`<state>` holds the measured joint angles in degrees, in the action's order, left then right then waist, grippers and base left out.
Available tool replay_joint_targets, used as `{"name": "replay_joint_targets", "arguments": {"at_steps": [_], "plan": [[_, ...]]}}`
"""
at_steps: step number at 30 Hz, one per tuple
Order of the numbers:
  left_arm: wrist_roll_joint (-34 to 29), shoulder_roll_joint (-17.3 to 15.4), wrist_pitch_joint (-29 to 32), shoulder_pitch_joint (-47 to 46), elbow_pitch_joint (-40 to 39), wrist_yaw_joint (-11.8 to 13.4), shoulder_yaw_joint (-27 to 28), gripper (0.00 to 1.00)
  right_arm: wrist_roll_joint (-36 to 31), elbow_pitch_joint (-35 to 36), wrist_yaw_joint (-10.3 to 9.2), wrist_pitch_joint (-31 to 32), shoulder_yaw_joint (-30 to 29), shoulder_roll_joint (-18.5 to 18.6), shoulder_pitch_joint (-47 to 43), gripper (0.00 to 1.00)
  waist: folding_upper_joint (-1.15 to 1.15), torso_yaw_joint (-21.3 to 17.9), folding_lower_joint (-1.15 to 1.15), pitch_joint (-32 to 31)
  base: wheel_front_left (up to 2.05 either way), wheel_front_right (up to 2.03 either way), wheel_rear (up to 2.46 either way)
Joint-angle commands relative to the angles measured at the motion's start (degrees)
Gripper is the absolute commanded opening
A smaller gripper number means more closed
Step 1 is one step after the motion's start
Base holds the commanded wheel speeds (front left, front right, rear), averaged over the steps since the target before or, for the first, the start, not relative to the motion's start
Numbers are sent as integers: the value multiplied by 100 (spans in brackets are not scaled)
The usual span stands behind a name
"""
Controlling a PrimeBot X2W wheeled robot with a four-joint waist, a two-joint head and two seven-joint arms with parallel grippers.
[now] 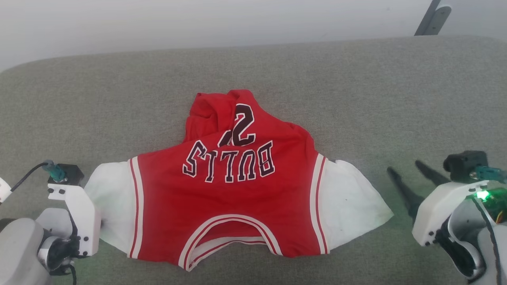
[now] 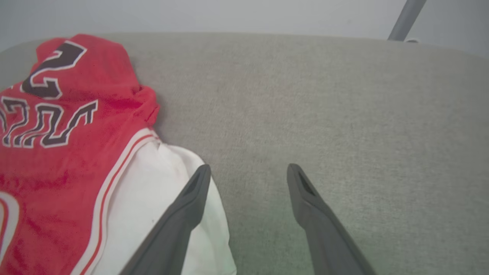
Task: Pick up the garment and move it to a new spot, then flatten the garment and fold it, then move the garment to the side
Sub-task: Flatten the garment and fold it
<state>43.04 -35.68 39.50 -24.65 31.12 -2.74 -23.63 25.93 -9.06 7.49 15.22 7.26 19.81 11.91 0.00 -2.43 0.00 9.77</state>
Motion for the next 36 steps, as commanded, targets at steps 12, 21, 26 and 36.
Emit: {"name": "replay_joint_targets", "arguments": {"at_steps": [12, 21, 26, 36], "plan": [[-29, 210, -104, -201, 59, -57, -145, 0, 690, 800, 1, 2383, 159, 332, -527, 100, 0, 201, 0, 166, 0, 0, 0], [-68, 364, -158, -397, -20, -97, -245, 0, 416, 197, 0, 2889, 250, 205, -204, 100, 0, 423, 0, 440, 0, 0, 0], [-62, 363, -189, -419, 50, -120, -276, 0, 473, -63, 0, 3010, 336, 249, -20, 0, 0, 507, 0, 485, 0, 0, 0], [51, 115, 14, -675, -235, -48, -134, 0, 670, 110, -1, 2970, -94, 284, 512, 0, 0, 515, 0, 234, 0, 0, 0]]}}
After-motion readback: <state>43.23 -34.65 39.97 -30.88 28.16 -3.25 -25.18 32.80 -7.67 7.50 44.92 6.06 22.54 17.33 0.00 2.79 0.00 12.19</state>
